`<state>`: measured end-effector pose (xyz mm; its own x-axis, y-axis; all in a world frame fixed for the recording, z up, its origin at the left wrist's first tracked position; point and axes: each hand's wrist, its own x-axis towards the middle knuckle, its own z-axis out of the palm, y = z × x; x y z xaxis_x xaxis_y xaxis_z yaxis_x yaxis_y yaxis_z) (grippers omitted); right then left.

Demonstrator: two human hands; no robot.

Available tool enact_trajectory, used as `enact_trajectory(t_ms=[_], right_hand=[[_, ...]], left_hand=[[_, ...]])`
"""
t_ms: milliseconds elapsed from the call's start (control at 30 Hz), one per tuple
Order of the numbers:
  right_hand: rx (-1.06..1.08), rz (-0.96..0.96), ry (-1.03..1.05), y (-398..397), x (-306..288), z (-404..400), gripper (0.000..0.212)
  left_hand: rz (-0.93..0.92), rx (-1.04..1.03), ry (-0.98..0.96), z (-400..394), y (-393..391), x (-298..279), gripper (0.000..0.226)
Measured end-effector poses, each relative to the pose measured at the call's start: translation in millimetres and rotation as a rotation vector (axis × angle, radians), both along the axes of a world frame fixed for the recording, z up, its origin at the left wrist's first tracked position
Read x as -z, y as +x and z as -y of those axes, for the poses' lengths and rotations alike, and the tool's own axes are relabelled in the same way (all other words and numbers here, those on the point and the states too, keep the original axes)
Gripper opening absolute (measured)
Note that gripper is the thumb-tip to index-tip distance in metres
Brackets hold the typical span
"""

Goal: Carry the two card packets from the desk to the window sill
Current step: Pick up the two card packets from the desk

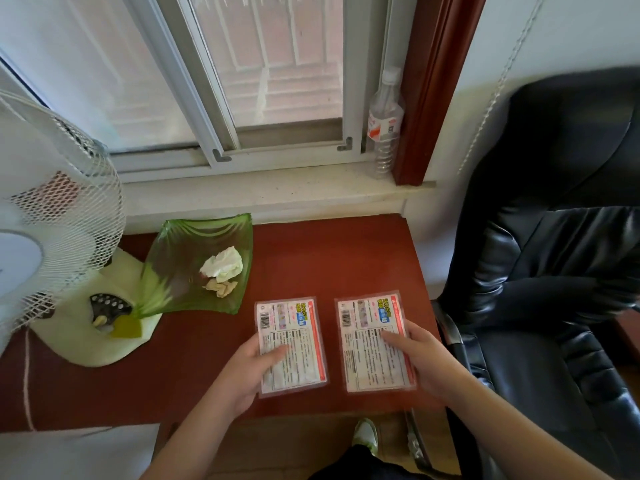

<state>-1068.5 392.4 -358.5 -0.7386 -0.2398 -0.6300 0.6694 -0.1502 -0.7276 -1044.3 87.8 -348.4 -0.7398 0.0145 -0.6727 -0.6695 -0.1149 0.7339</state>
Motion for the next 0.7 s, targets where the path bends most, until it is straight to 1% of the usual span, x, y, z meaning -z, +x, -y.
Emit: enact_trajectory(t_ms=[67,200,367,567,700], right_hand=[[0.014,-0.021,-0.012,10,-10,-1,0.029],[0.092,-0.055,-0.032,40,-27,4,0.022],[0.162,-0.137,0.017,95,-42,20,0.024],[0.332,-0.158,0.004,171,-62,24,0.025],[0.422,-0.151,0.035,220,-69,22,0.024]], left_hand=[[-0.032,0.016,0.034,0,7,-13,0.029],[-0.077,0.069,0.103,10,24,-34,0.031],[-0.089,0.178,0.22,24,52,-49,0.043],[-0.092,0.324,0.33,31,94,-64,0.04],[-0.111,0.441,0.334,21,116,-76,0.04]])
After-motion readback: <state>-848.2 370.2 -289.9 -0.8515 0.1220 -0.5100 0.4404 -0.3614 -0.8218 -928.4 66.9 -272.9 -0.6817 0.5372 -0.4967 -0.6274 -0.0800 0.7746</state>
